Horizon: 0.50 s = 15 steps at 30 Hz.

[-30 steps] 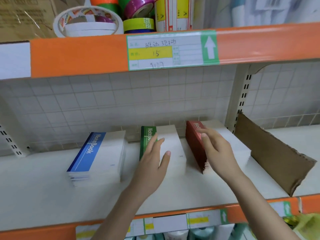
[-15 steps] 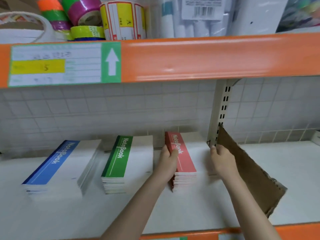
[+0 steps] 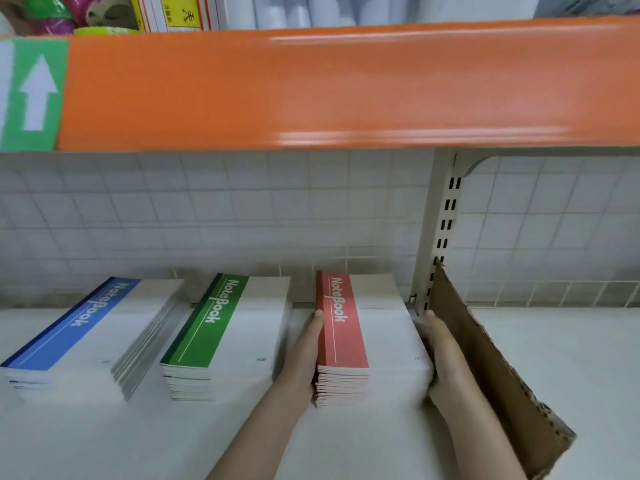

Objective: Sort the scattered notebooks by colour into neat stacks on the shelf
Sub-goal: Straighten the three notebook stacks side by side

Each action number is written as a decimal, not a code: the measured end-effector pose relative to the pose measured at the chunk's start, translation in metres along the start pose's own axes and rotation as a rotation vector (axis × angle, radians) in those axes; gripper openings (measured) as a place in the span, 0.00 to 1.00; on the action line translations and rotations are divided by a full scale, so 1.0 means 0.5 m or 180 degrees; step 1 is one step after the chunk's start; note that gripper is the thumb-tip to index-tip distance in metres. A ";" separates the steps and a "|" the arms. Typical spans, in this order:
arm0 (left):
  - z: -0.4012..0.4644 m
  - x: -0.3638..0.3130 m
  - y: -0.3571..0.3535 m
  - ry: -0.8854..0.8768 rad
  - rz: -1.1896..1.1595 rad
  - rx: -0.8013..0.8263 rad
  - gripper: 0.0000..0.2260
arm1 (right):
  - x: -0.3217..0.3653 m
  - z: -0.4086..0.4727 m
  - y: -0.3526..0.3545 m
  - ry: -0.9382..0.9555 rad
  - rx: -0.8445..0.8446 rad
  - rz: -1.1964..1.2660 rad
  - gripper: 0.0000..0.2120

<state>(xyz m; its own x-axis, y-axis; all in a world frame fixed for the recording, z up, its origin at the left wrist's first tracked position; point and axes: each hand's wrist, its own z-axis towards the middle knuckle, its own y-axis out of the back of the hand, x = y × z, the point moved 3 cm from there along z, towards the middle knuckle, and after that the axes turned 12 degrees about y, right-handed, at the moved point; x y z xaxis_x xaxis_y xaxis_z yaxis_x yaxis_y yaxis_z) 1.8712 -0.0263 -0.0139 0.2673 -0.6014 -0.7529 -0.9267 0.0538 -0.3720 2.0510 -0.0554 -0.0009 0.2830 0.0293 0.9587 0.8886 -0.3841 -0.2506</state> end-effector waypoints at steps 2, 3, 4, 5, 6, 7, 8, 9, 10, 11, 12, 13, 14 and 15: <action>0.004 0.001 0.002 -0.0007 0.0006 0.0016 0.22 | -0.004 0.010 0.000 -0.0066 0.0091 0.0188 0.22; 0.005 0.001 0.003 -0.0025 -0.0021 0.0010 0.22 | -0.008 0.012 -0.002 -0.0082 0.0157 0.0177 0.23; 0.006 0.002 0.003 -0.0045 -0.0066 0.0002 0.21 | -0.009 0.012 -0.004 -0.0102 0.0221 0.0122 0.25; 0.008 0.004 0.003 -0.0058 -0.0104 -0.0005 0.21 | -0.010 0.011 -0.006 -0.0119 0.0272 0.0091 0.26; 0.011 0.006 0.003 -0.0059 -0.0130 -0.0014 0.21 | -0.007 0.007 -0.009 -0.0128 0.0310 0.0062 0.26; 0.015 0.009 0.004 -0.0061 -0.0148 -0.0023 0.21 | -0.004 0.006 -0.011 -0.0138 0.0340 0.0024 0.24; 0.017 0.011 0.005 -0.0063 -0.0162 -0.0038 0.21 | -0.003 0.008 -0.010 -0.0139 0.0348 -0.0033 0.20; 0.019 0.011 0.006 -0.0067 -0.0162 -0.0051 0.21 | -0.003 0.011 -0.009 -0.0134 0.0313 -0.0075 0.17; 0.022 0.011 0.007 -0.0071 -0.0153 -0.0062 0.22 | -0.003 0.012 -0.007 -0.0137 0.0293 -0.0113 0.16; 0.023 0.010 0.008 -0.0072 -0.0141 -0.0068 0.22 | -0.005 0.013 -0.005 -0.0147 0.0302 -0.0154 0.16; 0.024 0.009 0.009 -0.0075 -0.0138 -0.0070 0.21 | -0.007 0.015 -0.004 -0.0157 0.0305 -0.0190 0.15; 0.024 0.008 0.010 -0.0078 -0.0143 -0.0069 0.21 | -0.008 0.015 -0.004 -0.0184 0.0303 -0.0214 0.14; 0.023 0.007 0.010 -0.0086 -0.0143 -0.0069 0.21 | -0.008 0.013 -0.006 -0.0210 0.0317 -0.0207 0.14; 0.022 0.006 0.010 -0.0098 -0.0140 -0.0065 0.20 | -0.007 0.011 -0.008 -0.0199 0.0335 -0.0193 0.13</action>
<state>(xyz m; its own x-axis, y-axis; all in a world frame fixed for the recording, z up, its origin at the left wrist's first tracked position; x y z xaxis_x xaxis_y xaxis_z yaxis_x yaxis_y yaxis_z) 1.8703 -0.0190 -0.0238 0.3158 -0.5779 -0.7526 -0.9189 0.0113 -0.3942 2.0487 -0.0488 -0.0039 0.2465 0.1082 0.9631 0.9368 -0.2810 -0.2082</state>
